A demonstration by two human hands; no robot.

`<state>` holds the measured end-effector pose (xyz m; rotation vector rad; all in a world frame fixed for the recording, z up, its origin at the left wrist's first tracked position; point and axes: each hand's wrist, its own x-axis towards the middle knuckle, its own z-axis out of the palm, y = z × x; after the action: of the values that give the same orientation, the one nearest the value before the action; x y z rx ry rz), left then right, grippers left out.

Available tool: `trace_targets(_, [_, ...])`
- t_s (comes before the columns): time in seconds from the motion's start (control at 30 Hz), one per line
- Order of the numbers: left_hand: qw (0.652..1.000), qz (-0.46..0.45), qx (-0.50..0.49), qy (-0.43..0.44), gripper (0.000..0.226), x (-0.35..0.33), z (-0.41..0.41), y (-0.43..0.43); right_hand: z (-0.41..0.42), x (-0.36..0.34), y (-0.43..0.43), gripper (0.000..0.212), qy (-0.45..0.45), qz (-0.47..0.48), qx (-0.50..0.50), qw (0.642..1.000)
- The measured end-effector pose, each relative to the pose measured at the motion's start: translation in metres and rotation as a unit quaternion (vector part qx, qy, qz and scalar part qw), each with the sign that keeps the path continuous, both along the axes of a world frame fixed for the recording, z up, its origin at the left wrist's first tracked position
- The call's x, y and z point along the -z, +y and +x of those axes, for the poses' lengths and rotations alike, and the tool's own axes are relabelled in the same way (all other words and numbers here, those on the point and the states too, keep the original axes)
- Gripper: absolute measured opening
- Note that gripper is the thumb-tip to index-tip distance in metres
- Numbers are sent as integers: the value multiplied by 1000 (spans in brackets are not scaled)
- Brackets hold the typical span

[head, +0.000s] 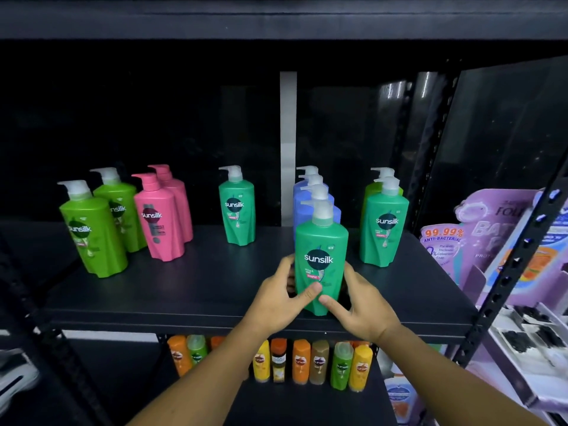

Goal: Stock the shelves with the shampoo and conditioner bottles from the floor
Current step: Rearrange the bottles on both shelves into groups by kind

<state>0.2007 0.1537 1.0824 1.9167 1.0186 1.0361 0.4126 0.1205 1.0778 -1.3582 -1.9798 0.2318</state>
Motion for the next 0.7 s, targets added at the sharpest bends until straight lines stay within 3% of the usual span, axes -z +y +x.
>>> trace_targets(0.3, [999,-1,-34,-16,61,2,-48,4,-46,1,9,76,-16,-7,-7,1000])
trace_targets(0.7, [991,1,-106,80,58,-10,-135,29,-148,-5,61,67,-28,-102,-16,994])
